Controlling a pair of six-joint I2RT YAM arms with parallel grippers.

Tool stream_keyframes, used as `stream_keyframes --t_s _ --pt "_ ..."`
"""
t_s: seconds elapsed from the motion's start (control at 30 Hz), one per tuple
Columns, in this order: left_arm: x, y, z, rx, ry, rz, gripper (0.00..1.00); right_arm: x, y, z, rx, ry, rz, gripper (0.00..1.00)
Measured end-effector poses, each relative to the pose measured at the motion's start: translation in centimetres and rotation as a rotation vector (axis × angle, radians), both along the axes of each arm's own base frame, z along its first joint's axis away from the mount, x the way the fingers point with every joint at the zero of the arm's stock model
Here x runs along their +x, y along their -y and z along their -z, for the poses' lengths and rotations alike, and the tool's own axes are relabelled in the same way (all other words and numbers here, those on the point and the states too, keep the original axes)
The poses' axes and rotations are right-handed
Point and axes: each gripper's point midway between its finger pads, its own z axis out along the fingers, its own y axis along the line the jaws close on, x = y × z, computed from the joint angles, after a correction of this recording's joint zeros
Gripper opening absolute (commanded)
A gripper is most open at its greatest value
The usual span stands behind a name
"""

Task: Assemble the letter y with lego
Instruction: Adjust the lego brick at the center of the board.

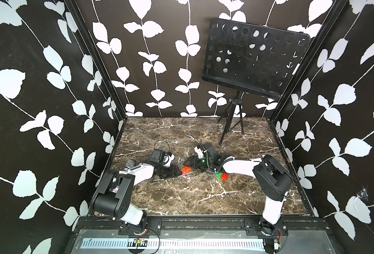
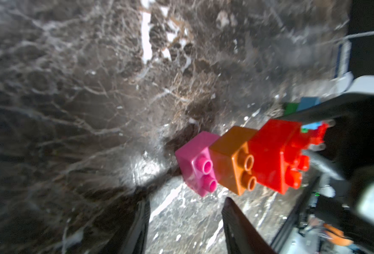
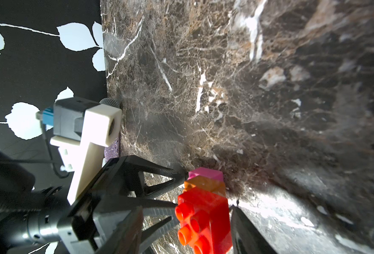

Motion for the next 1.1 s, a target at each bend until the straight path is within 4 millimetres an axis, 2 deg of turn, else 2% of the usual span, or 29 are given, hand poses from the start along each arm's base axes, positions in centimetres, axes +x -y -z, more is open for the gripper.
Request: stream_keyframes --t_s 0.37,1.1 --pt "0.3 1.5 -0.4 -0.190 -0.031 -0.060 0.59 -0.2 -0.1 0.0 -0.003 0.000 -0.002 0.62" --pt "1.5 1.6 -0.5 -0.224 -0.006 -0.080 0.61 -0.2 -0.1 0.1 -0.003 0.000 -0.003 0.62"
